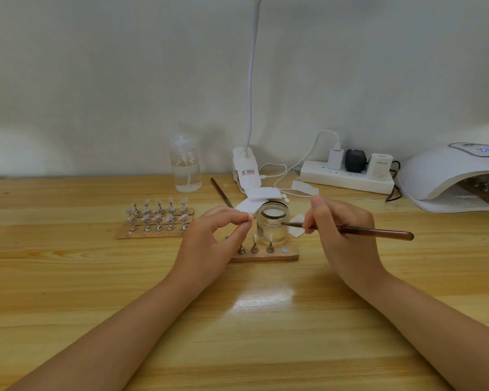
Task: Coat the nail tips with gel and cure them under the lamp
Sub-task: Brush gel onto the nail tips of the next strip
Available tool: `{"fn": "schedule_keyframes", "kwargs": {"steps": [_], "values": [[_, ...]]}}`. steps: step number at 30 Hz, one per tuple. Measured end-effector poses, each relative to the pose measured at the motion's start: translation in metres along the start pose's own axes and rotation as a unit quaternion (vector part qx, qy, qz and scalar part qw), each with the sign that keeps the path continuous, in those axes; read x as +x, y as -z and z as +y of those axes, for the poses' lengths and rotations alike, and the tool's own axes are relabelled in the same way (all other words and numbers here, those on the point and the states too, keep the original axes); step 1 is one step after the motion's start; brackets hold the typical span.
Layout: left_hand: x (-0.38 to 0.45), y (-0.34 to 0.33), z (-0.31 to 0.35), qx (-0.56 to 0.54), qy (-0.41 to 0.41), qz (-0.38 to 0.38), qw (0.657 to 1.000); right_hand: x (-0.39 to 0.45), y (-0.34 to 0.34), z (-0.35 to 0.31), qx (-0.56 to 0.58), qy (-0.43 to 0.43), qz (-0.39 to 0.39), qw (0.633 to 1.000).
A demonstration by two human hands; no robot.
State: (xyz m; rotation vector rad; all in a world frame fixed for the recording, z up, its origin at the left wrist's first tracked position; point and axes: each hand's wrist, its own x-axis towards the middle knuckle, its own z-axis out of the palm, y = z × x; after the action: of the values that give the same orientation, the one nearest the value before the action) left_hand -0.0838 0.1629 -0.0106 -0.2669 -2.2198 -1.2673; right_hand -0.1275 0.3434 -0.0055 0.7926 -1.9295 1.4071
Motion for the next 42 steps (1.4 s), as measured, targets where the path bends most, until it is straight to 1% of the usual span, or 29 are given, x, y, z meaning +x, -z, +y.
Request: {"fn": "schedule_keyframes", "kwargs": {"steps": [3,6,9,14,17,19,26,29,33,39,42], "values": [[0.000,0.000,0.001,-0.006,-0.002,0.001,1.000,0.000,-0.001,-0.003,0.055,-0.003,0.018,0.998],[0.000,0.000,0.001,-0.006,-0.008,0.001,1.000,-0.001,-0.004,-0.008,0.116,-0.054,0.030,0.991],[0.000,0.000,0.002,-0.009,-0.014,0.001,1.000,-0.005,-0.006,-0.010,0.134,-0.066,0.001,0.989],[-0.001,0.000,0.002,-0.008,-0.028,-0.002,1.000,-0.008,-0.005,-0.012,0.081,-0.012,-0.042,0.996],[-0.002,0.000,0.002,-0.003,-0.045,-0.010,0.999,-0.006,-0.007,-0.015,0.006,0.023,-0.065,0.998],[-0.002,0.000,0.002,-0.006,-0.060,-0.016,0.998,-0.006,-0.010,-0.016,-0.023,0.021,-0.072,0.997],[-0.003,-0.001,0.005,-0.020,-0.089,-0.039,0.995,-0.009,-0.014,-0.016,-0.017,0.022,-0.130,0.991],[-0.003,-0.001,0.005,-0.019,-0.104,-0.053,0.993,-0.009,-0.015,-0.015,-0.018,0.026,-0.135,0.990],[-0.003,-0.001,0.004,-0.011,-0.102,-0.063,0.993,-0.010,-0.015,-0.015,-0.021,0.035,-0.135,0.990],[-0.002,-0.001,0.004,0.007,-0.109,-0.074,0.991,-0.010,-0.015,-0.017,-0.006,0.022,-0.136,0.990],[-0.003,-0.002,0.004,0.005,-0.094,-0.074,0.993,-0.010,-0.015,-0.015,0.004,0.009,-0.137,0.990]]}}
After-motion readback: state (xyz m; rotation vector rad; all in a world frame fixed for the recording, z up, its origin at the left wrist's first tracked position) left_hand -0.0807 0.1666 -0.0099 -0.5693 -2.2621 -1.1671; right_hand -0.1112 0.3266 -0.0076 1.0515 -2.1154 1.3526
